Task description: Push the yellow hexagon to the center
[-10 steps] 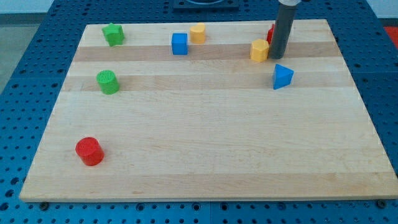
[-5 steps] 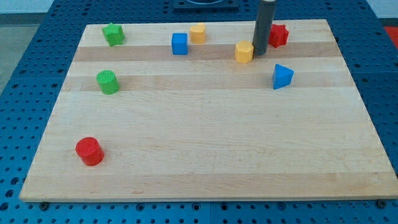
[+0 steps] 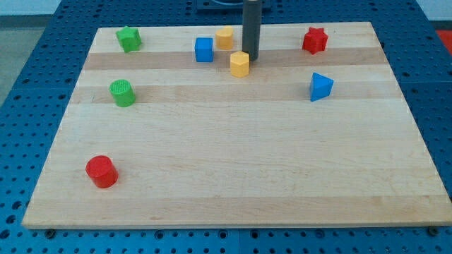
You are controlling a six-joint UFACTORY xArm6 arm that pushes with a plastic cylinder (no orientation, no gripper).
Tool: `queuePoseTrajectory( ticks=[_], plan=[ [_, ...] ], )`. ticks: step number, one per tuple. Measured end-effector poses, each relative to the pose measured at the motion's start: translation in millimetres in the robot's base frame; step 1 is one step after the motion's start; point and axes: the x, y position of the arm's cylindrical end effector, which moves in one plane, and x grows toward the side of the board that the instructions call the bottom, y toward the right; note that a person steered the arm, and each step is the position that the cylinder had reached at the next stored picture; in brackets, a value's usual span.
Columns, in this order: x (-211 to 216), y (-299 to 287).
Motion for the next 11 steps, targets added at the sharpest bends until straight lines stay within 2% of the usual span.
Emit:
queuePoseTrajectory(
  ticks=[5,11],
  plan=[
    [44.8,-61.6],
    [94.3,-56.7]
  ],
)
